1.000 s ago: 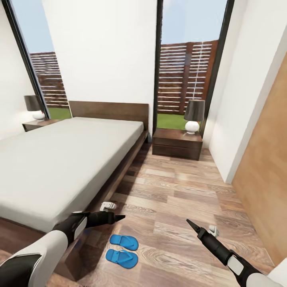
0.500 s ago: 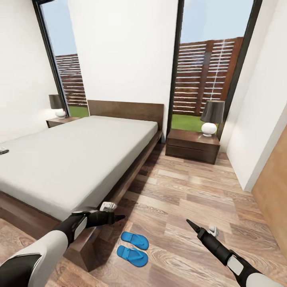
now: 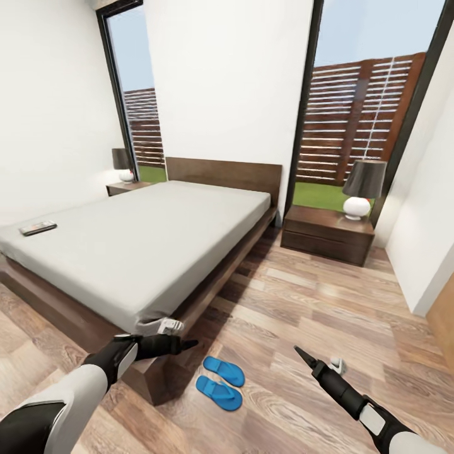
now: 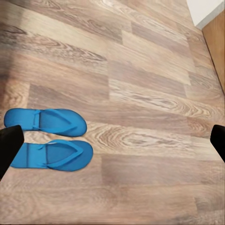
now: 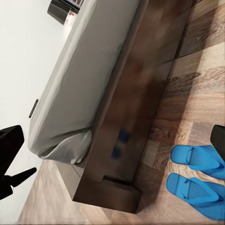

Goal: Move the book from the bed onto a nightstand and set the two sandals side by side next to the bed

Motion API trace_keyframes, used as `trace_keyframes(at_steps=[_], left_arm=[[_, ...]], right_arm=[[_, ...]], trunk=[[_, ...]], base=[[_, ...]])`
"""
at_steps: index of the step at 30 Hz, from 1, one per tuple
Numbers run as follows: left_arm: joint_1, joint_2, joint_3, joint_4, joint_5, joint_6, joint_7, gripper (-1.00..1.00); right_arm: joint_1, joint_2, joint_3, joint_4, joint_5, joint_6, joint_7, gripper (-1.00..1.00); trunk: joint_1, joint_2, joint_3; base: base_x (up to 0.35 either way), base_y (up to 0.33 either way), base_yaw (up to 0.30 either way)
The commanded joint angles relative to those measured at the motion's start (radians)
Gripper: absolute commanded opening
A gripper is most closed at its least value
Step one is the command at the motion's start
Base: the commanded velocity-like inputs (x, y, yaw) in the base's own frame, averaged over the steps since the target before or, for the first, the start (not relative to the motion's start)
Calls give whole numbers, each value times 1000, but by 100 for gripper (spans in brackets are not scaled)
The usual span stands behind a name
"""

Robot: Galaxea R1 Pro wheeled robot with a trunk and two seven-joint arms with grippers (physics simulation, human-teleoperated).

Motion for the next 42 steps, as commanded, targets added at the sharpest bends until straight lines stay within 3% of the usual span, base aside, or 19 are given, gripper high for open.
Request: trace_keyframes(at_steps=[1,14,42], left_arm=[[-1,-1,8,-1,-8,7,-5,100],[-1,-1,8,-1,-8,7,-5,100],[-1,0,8,-1,-8,7,-5,100]], right_arm=[[0,0,-2,0,-2,6,4,100],[0,0,-2,0,-2,8,5,100],[0,0,-2,0,-1,9,3,100]], trunk=[[0,0,-1],[0,0,-1],[0,0,-1]], base=[[-146,-164,242],[-57,-71,211],[-23,-18,35]])
